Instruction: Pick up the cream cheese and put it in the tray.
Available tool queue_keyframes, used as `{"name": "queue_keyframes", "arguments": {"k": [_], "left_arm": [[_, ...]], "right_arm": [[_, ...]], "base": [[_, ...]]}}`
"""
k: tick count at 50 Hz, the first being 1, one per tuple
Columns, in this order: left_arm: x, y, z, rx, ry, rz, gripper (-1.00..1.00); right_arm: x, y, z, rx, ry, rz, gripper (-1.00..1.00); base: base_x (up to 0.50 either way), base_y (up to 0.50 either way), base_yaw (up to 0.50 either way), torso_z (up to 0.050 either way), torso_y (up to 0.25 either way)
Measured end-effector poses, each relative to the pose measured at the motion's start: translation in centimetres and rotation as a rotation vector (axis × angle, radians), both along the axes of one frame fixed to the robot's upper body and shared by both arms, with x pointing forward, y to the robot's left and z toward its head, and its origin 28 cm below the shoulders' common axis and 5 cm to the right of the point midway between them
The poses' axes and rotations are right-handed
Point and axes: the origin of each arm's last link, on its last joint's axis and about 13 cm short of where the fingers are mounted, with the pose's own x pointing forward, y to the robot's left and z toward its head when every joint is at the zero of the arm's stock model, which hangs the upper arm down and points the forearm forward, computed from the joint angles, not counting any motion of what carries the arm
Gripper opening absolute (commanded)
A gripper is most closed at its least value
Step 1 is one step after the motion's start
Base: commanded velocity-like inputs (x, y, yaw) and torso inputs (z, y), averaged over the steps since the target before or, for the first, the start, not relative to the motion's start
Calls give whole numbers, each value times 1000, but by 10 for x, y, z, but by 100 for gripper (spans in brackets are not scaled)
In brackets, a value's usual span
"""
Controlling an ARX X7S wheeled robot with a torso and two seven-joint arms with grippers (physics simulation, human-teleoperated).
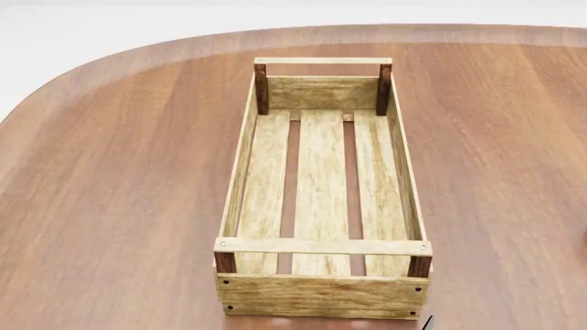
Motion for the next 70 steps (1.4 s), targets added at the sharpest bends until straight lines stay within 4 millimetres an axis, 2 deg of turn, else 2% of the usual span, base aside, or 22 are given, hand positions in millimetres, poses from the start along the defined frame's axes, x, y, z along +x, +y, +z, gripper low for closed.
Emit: {"name": "queue_keyframes", "arguments": {"k": [70], "left_arm": [[0,-1,0,5,3,2,100]], "right_arm": [[1,1,0,-17,4,-8,100]], "base": [[207,0,0,0,0]]}}
